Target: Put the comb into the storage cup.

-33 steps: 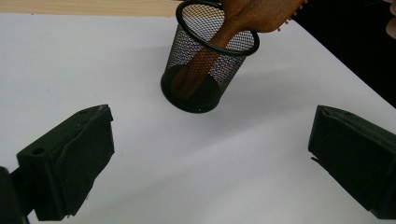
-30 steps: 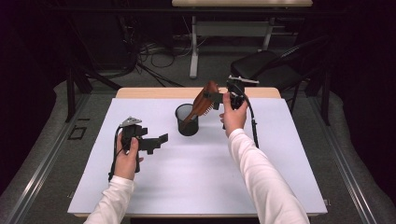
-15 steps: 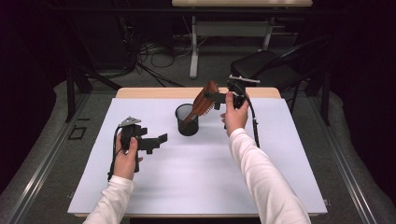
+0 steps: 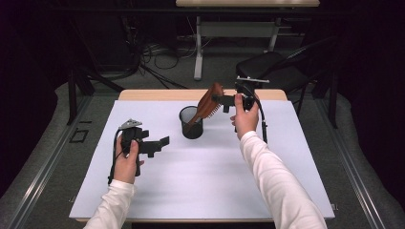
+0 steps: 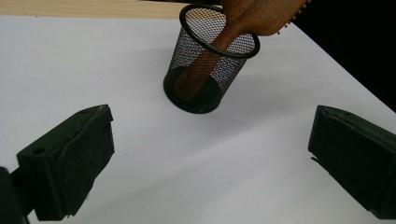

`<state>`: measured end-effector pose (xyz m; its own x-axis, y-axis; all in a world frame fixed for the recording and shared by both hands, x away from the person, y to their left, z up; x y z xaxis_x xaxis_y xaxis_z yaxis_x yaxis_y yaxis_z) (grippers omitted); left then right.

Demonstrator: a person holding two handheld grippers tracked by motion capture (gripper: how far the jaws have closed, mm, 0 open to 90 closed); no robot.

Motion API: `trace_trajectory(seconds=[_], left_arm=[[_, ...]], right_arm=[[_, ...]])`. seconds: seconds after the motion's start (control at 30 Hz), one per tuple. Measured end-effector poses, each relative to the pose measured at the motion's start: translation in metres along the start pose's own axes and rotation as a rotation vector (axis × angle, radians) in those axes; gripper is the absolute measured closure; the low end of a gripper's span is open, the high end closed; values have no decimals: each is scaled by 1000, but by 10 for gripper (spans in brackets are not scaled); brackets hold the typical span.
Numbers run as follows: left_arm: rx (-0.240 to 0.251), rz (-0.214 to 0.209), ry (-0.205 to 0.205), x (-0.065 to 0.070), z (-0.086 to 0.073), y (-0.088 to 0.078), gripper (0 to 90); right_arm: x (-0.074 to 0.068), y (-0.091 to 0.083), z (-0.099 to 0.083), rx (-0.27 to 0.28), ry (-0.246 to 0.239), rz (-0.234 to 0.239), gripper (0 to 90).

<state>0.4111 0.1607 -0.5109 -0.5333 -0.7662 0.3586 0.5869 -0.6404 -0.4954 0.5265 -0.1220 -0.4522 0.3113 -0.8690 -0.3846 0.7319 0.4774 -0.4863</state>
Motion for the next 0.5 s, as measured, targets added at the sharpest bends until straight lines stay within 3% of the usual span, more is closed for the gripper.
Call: trace_trajectory(seconds=[0.13, 0.5], left_arm=[[-1, -4, -1, -1, 0, -1, 3], [-9, -18, 3, -1, 0, -3, 3]], right_arm=[[2, -6, -1, -16, -61, -22, 0], [2, -21, -5, -54, -128, -15, 5]])
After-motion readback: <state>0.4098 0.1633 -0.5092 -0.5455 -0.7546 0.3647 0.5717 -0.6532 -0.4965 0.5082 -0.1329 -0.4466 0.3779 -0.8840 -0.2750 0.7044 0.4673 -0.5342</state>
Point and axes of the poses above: each handheld gripper's, and its own axes: y roughly forward along the jaws, z roughly out of its top, x roughly to its right, the point moved 6 cm from there along y, roughly forward along the jaws, and after that the axes turned 3 degrees about -z, right-handed, at the moved point
